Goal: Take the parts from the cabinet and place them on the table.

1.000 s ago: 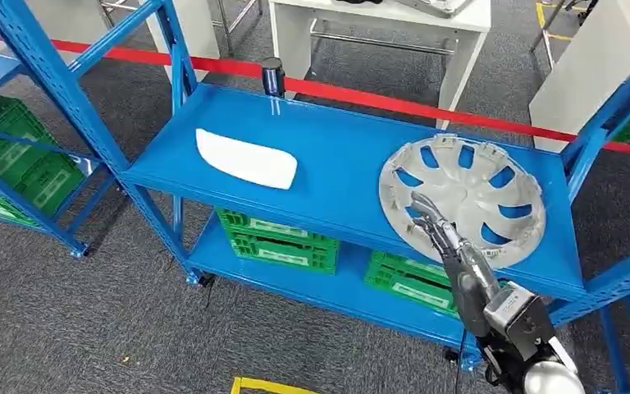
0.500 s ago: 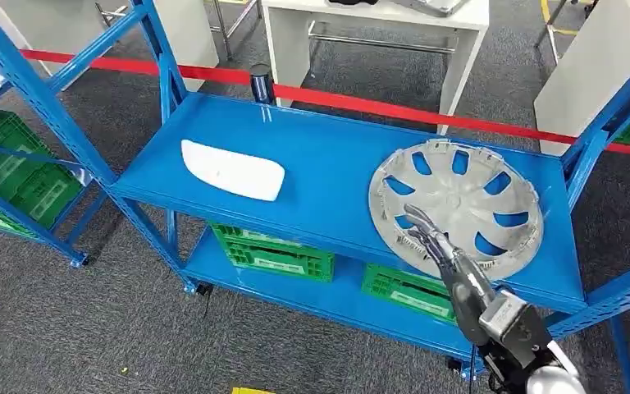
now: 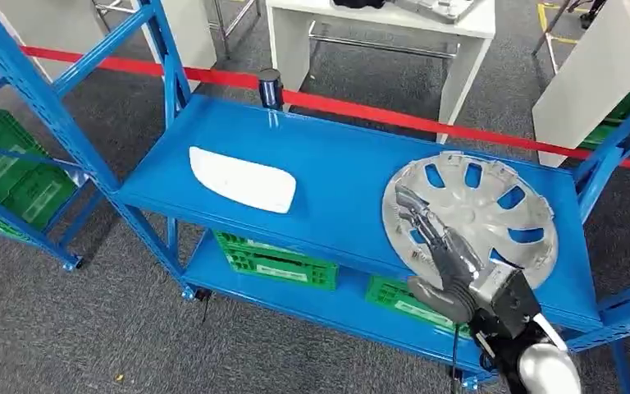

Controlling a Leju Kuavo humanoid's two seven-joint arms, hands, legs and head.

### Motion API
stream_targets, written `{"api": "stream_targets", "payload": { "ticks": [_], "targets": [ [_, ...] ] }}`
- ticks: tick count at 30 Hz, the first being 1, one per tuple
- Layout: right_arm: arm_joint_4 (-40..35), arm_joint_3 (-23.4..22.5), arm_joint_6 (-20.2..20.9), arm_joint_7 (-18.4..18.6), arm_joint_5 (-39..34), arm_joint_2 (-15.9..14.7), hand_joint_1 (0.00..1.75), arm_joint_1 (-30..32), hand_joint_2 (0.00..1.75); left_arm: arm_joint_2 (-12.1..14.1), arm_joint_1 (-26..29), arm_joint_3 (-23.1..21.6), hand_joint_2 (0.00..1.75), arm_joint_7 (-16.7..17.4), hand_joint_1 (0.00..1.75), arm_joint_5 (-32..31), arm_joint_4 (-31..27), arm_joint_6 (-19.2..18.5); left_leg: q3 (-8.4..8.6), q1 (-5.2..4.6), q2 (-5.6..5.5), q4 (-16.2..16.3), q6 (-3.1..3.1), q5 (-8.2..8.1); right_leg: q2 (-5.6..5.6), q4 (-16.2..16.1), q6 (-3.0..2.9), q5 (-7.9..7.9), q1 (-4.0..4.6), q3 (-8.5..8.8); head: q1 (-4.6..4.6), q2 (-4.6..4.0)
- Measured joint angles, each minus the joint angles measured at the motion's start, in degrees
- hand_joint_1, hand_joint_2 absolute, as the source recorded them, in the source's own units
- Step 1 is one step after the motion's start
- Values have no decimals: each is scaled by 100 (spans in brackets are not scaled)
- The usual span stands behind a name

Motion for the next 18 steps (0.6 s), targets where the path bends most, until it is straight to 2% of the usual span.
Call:
{"api": "stream_targets", "payload": {
  "ticks": [1,2,3,5,6,7,8,10,11,12,13,15,16,17,18],
  "targets": [
    [57,11,-85,26,332,-7,0,-41,0,9,-4,-2,0,2,0,-26,26,31,1,-6,-3,5,7,-17,0,365,23,-55,0,-243,4,0],
    [128,30,-185,85,800,-15,0,-99,0,18,-6,-4,0,30,0,-70,57,76,20,-7,-8,7,6,-36,-1,404,65,18,-4,-335,2,0],
    [185,50,-246,170,1233,-17,0,-167,175,30,-4,-9,0,50,0,-111,76,87,49,-7,-15,10,-1,-58,-2,167,128,194,-11,-267,4,0],
    [303,115,-288,408,2245,-39,0,-366,175,48,-3,-46,0,94,0,-190,100,140,108,-5,-22,57,-42,-128,-9,-872,251,721,-37,152,4,0],
    [367,140,-288,501,2615,-46,0,-451,175,55,-7,-66,0,96,0,-208,107,153,99,-11,-30,111,-76,-179,-34,-1342,242,898,-41,334,11,0],
    [435,164,-284,610,2916,-46,0,-519,175,70,-11,-79,0,107,0,-240,111,177,71,-57,-36,174,-115,-235,-29,-1340,150,898,-7,374,4,0],
    [491,190,-251,775,3260,-48,0,-558,175,85,-16,-87,0,107,0,-253,114,179,66,-49,-39,179,-133,-244,-27,-1330,92,896,-9,364,5,0],
    [642,238,-31,1020,3892,-50,0,-671,175,114,-13,-98,0,107,0,-306,135,183,74,-32,-27,172,-158,-251,-11,-1330,22,887,19,356,2,0],
    [695,249,82,1111,4131,-50,0,-709,175,147,-20,-112,0,105,0,-310,151,188,71,-24,-28,194,-184,-287,-10,-1353,-8,897,-50,380,4,0],
    [730,256,151,1161,4284,-50,0,-727,175,166,-20,-133,0,105,0,-326,170,190,24,-18,-24,291,-226,-361,-13,-1355,-30,883,-50,408,2,0],
    [771,258,197,1182,4337,-52,0,-753,175,179,-21,-144,0,98,0,-330,194,192,-94,0,-20,594,-267,-536,-21,-1355,-82,869,-53,426,-24,0],
    [841,273,219,1198,4379,-50,0,-786,175,214,-21,-148,0,96,0,-347,232,199,-562,43,-18,1507,-329,-925,-22,-1353,-93,860,-38,427,-24,0],
    [872,278,318,1207,4416,-50,0,-792,175,225,-21,-155,0,79,0,-354,260,221,-800,54,-16,1928,-345,-1058,-21,-1352,-99,856,-33,427,-24,0],
    [905,282,456,1220,4456,-50,0,-791,175,238,-18,-168,0,63,0,-365,304,247,-922,59,-16,2103,-349,-1059,-19,-1351,-103,851,-29,430,-24,0],
    [944,295,600,1233,4480,-50,0,-791,175,260,-17,-177,0,46,0,-380,363,277,-914,60,-16,1989,-338,-905,-13,-1351,-102,849,-24,439,-24,0]
  ]
}}
